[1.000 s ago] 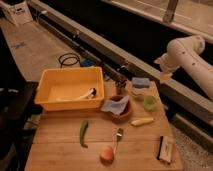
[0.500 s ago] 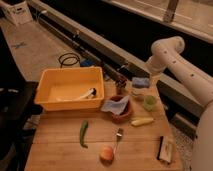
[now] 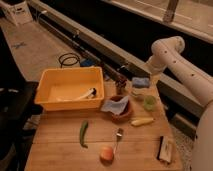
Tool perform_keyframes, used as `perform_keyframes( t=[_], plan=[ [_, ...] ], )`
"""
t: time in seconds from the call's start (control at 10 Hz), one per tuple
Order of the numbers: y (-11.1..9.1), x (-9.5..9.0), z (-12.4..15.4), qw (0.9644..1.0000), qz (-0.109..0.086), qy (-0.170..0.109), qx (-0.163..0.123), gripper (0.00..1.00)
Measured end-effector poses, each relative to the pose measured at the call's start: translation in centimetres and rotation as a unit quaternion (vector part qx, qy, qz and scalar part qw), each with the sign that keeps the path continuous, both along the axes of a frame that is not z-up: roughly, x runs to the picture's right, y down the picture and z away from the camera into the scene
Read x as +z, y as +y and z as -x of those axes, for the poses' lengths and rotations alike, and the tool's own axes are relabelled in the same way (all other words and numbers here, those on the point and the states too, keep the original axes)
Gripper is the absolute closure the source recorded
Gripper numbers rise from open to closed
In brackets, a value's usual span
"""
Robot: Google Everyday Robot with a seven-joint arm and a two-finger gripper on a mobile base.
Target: Place sponge in plastic cup
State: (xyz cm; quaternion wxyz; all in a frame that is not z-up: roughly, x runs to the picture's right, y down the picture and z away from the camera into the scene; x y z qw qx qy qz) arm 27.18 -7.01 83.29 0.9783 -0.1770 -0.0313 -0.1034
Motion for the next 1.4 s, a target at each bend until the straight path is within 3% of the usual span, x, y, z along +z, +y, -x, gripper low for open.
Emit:
perform_keyframes(
  t=[0.7, 1.2, 1.3, 1.4],
  plan=[
    [3.4, 4.2, 2.1, 0.9984, 0.043, -0.036, 0.007, 0.26],
    [3.4, 7.4, 1.1, 0.9975, 0.052, -0.039, 0.028, 0.26],
    [3.4, 8.0, 0.8, 0.9974, 0.055, -0.035, 0.032, 0.3],
    [3.5, 8.4, 0.4, 0.9973, 0.057, -0.029, 0.035, 0.42]
  ],
)
